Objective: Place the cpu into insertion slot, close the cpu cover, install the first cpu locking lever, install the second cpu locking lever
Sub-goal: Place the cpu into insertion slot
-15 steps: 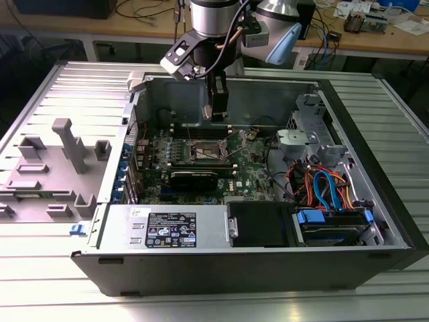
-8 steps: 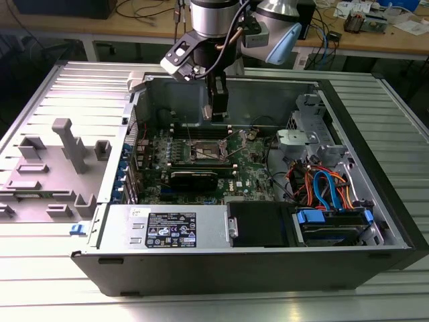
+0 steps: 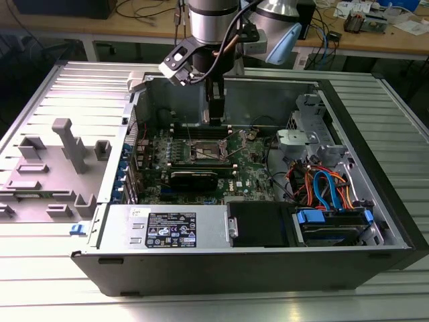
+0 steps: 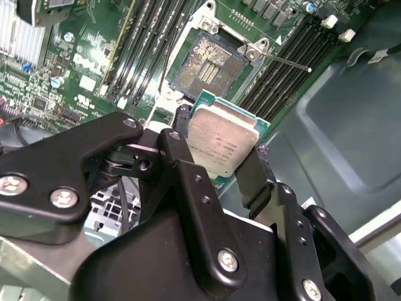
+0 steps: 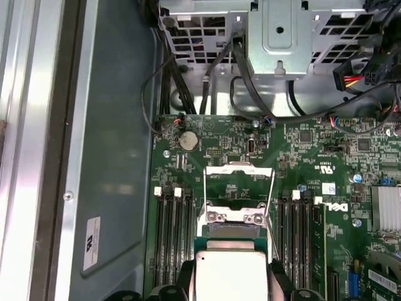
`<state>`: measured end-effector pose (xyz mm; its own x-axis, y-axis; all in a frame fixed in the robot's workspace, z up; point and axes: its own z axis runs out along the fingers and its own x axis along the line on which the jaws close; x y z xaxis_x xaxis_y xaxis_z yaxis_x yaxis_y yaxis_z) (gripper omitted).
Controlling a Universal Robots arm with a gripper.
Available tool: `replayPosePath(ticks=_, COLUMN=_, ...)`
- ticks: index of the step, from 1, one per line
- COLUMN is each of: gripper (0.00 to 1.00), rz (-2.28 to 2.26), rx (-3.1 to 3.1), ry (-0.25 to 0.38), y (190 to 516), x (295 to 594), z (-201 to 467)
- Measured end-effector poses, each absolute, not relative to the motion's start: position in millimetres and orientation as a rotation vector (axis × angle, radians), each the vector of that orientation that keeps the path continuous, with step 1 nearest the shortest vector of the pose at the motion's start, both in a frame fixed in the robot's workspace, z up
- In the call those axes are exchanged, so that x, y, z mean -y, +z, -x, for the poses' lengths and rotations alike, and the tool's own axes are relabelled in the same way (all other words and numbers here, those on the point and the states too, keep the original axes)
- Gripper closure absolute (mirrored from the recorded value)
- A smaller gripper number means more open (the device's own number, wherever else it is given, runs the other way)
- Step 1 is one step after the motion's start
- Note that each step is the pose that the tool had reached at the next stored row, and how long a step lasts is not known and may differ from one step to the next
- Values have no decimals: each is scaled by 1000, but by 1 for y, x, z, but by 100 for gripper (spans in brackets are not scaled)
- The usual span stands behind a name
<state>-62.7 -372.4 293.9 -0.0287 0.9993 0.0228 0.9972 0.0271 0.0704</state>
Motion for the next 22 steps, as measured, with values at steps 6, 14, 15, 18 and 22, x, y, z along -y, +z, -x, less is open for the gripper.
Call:
replayPosePath(ticks=6, gripper=45, rz=-2169, rx=-2225, ry=103, y=280, x=372, z=66)
replayPosePath(ticks=14, gripper=45, rz=-2169, rx=-2225, ry=103, y=279, x=372, z=66)
replayPosePath(ticks=15, gripper=45, rz=-2169, rx=-2225, ry=103, y=279, x=372, z=66)
replayPosePath(ticks=18, gripper=45, rz=-2169, rx=-2225, ry=103, y=277, x=372, z=66)
replayPosePath(ticks=22, gripper=45, rz=-2169, rx=-2225, ry=103, y=269, x=372, z=66)
